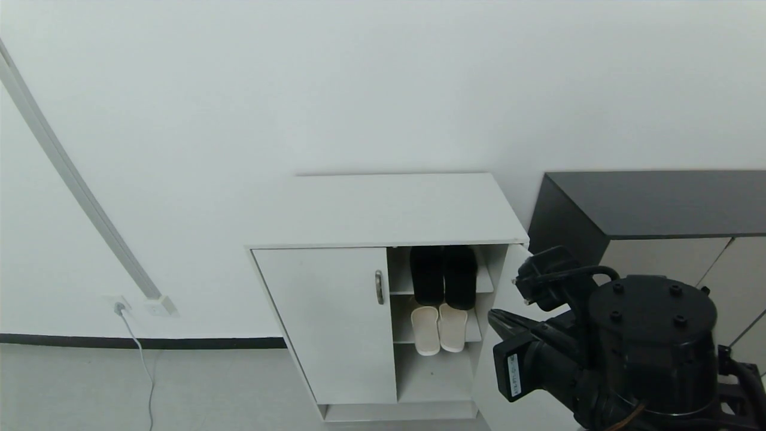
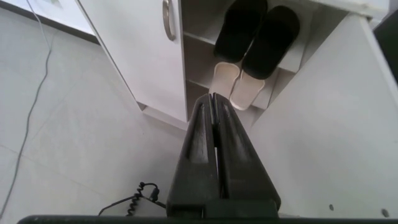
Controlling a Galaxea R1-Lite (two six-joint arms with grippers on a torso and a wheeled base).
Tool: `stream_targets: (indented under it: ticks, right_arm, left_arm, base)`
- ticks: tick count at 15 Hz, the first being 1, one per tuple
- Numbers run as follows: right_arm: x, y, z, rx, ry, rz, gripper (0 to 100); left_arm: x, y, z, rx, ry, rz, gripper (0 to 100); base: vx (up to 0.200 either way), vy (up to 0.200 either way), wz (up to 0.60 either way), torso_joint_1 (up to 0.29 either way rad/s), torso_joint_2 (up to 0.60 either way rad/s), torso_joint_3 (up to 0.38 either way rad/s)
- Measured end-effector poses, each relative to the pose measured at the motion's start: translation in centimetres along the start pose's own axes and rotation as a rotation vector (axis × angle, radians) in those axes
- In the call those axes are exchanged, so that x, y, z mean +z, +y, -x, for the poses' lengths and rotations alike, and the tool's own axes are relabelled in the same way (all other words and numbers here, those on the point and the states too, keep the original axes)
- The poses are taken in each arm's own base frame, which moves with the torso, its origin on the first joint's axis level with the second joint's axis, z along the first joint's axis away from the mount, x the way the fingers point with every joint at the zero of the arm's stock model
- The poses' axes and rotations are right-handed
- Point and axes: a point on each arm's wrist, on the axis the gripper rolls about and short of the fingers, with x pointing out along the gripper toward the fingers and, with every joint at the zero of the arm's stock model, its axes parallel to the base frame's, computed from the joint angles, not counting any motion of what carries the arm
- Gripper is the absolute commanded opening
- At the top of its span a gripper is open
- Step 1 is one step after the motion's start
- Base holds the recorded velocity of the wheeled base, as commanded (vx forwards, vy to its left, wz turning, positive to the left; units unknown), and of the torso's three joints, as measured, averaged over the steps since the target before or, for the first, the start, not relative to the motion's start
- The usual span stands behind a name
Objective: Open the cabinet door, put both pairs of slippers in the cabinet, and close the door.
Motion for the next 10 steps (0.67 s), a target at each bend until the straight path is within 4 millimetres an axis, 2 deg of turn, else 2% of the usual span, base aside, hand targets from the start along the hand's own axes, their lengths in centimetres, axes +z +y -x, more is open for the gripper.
stream_targets:
  ticks: [10]
  right_arm:
    - [-0.12, -0.01, -0.01, -0.001, 0.004, 0.002, 0]
  left_arm:
    - [0.0, 0.0, 0.0, 0.0, 0.0, 0.0, 0]
  base:
    - [0.0, 0.0, 0.0, 0.177, -0.37, -0.204]
